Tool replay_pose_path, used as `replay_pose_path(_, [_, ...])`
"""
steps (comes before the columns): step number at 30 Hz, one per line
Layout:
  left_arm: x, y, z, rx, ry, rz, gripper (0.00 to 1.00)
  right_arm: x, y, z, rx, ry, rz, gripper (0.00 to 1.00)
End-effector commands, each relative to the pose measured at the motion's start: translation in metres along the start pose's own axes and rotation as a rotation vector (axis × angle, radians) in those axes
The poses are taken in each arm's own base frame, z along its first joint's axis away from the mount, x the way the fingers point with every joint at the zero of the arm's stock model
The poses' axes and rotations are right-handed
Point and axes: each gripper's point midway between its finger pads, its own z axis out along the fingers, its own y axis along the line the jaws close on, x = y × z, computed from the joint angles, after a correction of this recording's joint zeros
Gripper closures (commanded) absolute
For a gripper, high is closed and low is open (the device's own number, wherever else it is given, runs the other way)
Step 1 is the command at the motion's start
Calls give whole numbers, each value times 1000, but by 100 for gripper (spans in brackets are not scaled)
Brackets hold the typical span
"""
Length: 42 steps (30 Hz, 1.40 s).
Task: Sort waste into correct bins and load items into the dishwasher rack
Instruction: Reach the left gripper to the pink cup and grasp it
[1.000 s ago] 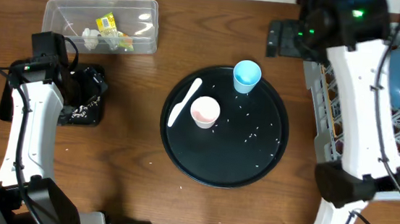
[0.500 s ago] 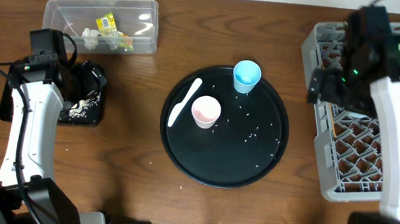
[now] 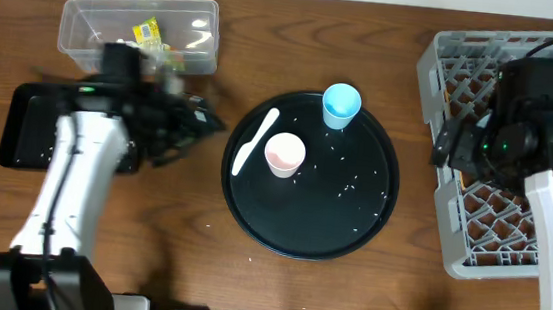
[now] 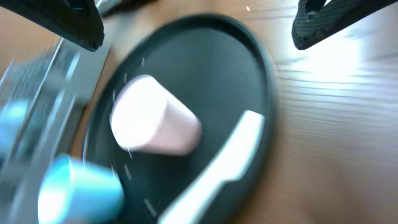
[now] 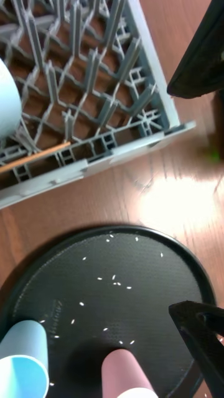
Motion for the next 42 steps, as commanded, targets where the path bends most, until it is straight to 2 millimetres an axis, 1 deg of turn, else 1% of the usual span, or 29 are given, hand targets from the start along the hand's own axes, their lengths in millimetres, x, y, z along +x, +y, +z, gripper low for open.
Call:
replay_pose_path(1, [28, -31, 24, -34, 60, 217, 2, 7, 4, 10, -33, 35, 17, 1])
replay_pose_path(4, [36, -38, 40, -161, 24, 355, 2, 12, 4, 19, -35, 55, 16, 1])
replay_pose_path(5, [38, -42, 44, -176, 13, 389, 2, 14, 4, 22, -33, 61, 16, 1])
replay_pose_path(10, [46, -79, 59, -121, -33, 524, 2, 19, 2, 27, -25, 83, 15, 1])
replay_pose_path(11, [47, -84, 61, -111, -38, 545, 2, 19, 2, 28, -25, 84, 16, 1])
replay_pose_path(13, [48, -92, 63, -103, -49, 640, 2, 19, 2, 29, -25, 84, 16, 1])
replay_pose_path(15, [42, -84, 63, -179, -88, 655, 2, 20, 2, 30, -24, 85, 15, 1])
replay_pose_path(16, [35, -76, 61, -244, -119, 641, 2, 20, 2, 30, -24, 85, 15, 1])
replay_pose_path(17, [29, -67, 57, -310, -153, 602, 2, 19, 2, 30, -25, 84, 15, 1])
replay_pose_path(19, [13, -44, 45, -446, -249, 449, 2, 18, 3, 30, -27, 79, 15, 1])
replay_pose_path(20, [9, -36, 40, -481, -283, 379, 2, 17, 3, 30, -28, 75, 15, 1])
replay_pose_path(22, [5, -31, 38, -484, -302, 306, 2, 16, 4, 31, -30, 70, 16, 1])
replay_pose_path(24, [4, -30, 43, -470, -299, 260, 2, 16, 4, 32, -30, 71, 16, 1])
replay_pose_path(27, [5, -32, 58, -447, -260, 257, 2, 17, 4, 32, -30, 72, 15, 1])
replay_pose_path(29, [6, -29, 67, -452, -235, 253, 2, 17, 4, 32, -31, 72, 14, 1])
replay_pose_path(35, [5, -10, 99, -506, -168, 236, 2, 17, 4, 32, -30, 75, 14, 1])
replay_pose_path(39, [3, -6, 108, -512, -161, 234, 1, 17, 4, 32, -29, 75, 13, 1])
replay_pose_path(40, [2, -6, 109, -512, -161, 235, 5, 17, 4, 32, -29, 75, 14, 1])
replay_pose_path(41, [2, -7, 109, -511, -161, 235, 13, 17, 4, 32, -30, 74, 14, 1])
replay_pose_path(42, [2, -6, 109, -512, -161, 235, 23, 17, 4, 32, -30, 73, 14, 1])
